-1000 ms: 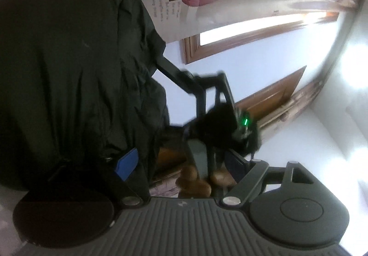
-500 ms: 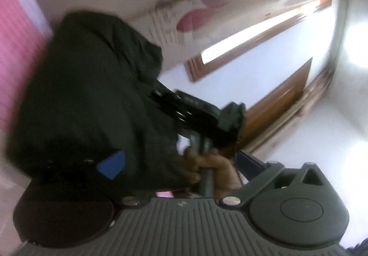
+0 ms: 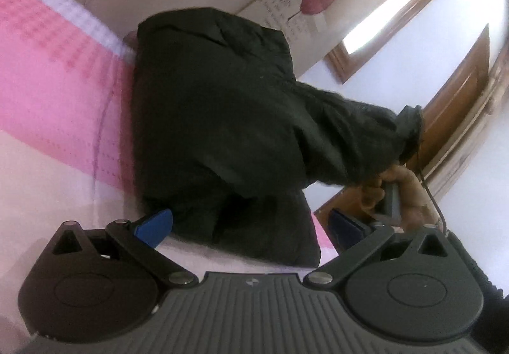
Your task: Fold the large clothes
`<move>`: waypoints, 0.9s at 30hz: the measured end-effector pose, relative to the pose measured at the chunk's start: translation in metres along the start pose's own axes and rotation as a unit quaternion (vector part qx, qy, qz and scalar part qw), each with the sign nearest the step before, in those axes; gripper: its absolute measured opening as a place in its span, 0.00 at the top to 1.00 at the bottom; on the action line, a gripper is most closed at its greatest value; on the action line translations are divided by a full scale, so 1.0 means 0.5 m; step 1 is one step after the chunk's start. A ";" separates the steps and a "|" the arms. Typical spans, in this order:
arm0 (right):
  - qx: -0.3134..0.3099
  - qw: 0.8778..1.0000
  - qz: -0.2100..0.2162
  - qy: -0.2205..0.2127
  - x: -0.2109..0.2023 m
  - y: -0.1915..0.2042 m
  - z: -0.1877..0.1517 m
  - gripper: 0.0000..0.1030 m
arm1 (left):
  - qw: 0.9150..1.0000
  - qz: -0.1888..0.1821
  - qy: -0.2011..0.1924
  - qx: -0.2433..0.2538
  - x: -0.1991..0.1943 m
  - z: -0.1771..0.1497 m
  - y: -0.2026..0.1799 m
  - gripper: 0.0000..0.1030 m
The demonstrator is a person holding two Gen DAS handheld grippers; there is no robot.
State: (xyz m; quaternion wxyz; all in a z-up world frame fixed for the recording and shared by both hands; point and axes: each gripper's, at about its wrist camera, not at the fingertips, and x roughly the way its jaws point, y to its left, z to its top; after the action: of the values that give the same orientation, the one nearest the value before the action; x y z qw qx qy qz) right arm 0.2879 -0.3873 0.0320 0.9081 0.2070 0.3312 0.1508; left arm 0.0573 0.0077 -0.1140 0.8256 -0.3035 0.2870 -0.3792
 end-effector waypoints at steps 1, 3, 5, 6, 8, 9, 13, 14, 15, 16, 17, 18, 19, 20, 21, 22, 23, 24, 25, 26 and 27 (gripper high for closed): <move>0.019 1.000 -0.002 0.013 0.012 -0.016 -0.011 0.87 | 1.000 0.003 0.002 0.000 0.008 0.000 0.000 0.01; 0.042 0.998 0.007 0.036 0.030 -0.045 -0.026 0.69 | 1.000 0.001 0.001 -0.007 0.020 -0.001 0.002 0.01; 0.049 0.998 -0.021 0.033 0.028 -0.063 -0.035 0.27 | 1.000 0.001 0.002 -0.003 0.031 -0.002 0.003 0.01; 0.045 0.998 -0.036 0.018 0.015 -0.071 -0.035 0.17 | 1.000 0.001 0.006 0.000 0.033 -0.004 0.003 0.01; 0.039 0.995 -0.088 -0.023 -0.032 -0.085 -0.023 0.17 | 1.000 -0.001 0.016 0.002 0.044 -0.004 0.001 0.01; 0.042 0.993 -0.101 -0.047 -0.060 -0.088 -0.015 0.17 | 1.000 0.001 0.021 0.004 0.049 -0.005 0.000 0.01; -0.015 0.994 -0.058 -0.093 -0.132 -0.002 0.020 0.16 | 1.000 -0.005 0.028 0.002 0.061 -0.013 -0.002 0.01; -0.029 0.997 -0.032 -0.067 -0.118 0.029 0.027 0.16 | 1.000 -0.004 0.028 0.004 0.065 -0.015 -0.004 0.01; -0.040 0.999 -0.014 -0.032 -0.092 0.059 0.031 0.16 | 1.000 -0.006 0.027 0.005 0.067 -0.016 -0.005 0.01; -0.051 0.999 -0.005 0.003 -0.062 0.080 0.030 0.16 | 1.000 -0.007 0.027 0.006 0.070 -0.019 -0.006 0.01; -0.065 0.997 -0.006 0.045 -0.018 0.105 0.023 0.17 | 1.000 -0.006 0.028 0.009 0.073 -0.021 -0.007 0.01; -0.075 0.994 -0.018 0.072 0.025 0.124 0.011 0.17 | 0.999 -0.003 0.031 0.012 0.077 -0.022 -0.010 0.01; -0.084 0.991 -0.024 0.097 0.064 0.136 0.000 0.17 | 0.999 -0.001 0.034 0.014 0.080 -0.021 -0.011 0.01; -0.095 0.988 -0.023 0.123 0.103 0.146 -0.016 0.23 | 0.999 0.000 0.034 0.015 0.081 -0.021 -0.011 0.01; -0.110 0.984 -0.020 0.141 0.135 0.160 -0.033 0.58 | 0.999 0.000 0.033 0.016 0.081 -0.022 -0.011 0.00; -0.129 0.980 -0.019 0.148 0.151 0.172 -0.045 0.67 | 0.999 0.001 0.033 0.018 0.081 -0.022 -0.011 0.00; -0.158 0.978 -0.022 0.137 0.154 0.189 -0.048 0.73 | 0.999 0.002 0.034 0.020 0.082 -0.023 -0.012 0.00; -0.184 0.976 -0.020 0.116 0.143 0.206 -0.046 0.82 | 0.999 0.003 0.034 0.020 0.083 -0.023 -0.013 0.00; -0.193 0.977 -0.008 0.088 0.120 0.218 -0.035 0.83 | 0.999 0.004 0.033 0.021 0.083 -0.023 -0.013 0.00; -0.194 0.979 0.004 0.064 0.093 0.222 -0.024 0.85 | 0.999 0.004 0.032 0.021 0.083 -0.024 -0.013 0.00; -0.197 0.980 0.006 0.038 0.061 0.225 -0.015 0.87 | 0.999 0.003 0.031 0.020 0.083 -0.024 -0.012 0.00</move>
State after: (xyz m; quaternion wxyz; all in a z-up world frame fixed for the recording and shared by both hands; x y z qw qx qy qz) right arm 0.2900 -0.2750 0.0640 0.9170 0.0205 0.3277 0.2265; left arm 0.0685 -0.0321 -0.1275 0.8233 -0.2742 0.3056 -0.3919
